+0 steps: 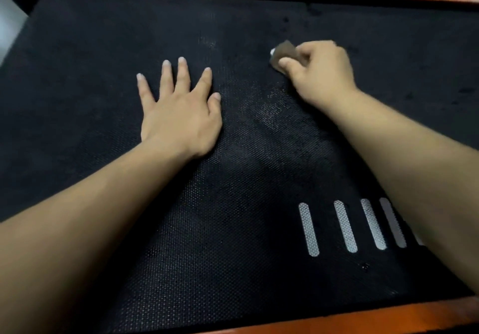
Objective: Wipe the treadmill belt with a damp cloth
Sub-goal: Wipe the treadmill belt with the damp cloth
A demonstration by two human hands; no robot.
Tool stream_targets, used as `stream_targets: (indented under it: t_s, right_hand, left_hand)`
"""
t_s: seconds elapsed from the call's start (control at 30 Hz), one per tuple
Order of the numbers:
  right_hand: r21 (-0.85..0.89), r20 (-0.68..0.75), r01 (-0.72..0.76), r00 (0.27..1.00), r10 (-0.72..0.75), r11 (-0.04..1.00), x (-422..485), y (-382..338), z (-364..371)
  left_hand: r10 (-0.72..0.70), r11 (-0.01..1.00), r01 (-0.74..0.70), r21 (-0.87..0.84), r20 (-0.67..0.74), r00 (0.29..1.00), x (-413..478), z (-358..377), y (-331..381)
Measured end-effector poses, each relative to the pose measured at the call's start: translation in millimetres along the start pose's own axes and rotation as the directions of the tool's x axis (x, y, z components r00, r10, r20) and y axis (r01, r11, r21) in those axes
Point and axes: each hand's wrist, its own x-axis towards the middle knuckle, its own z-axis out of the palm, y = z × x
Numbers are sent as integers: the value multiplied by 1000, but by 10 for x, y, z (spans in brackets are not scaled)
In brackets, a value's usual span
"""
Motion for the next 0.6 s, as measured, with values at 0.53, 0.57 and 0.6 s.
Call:
stream_targets:
  t_s: [0.53,0.57,0.6]
  right_hand:
    - [159,138,319,930,-341,934,-232,-211,89]
    - [159,154,360,911,-383,919,-212,-188,78]
    - [113,127,372,914,-385,921,-83,-136,86]
  left_hand:
    - [-73,997,75,-19,58,996,251,-39,161]
    - [-68,997,67,25,55,996,250,-23,165]
    - [-55,997,53,51,49,997,247,-13,168]
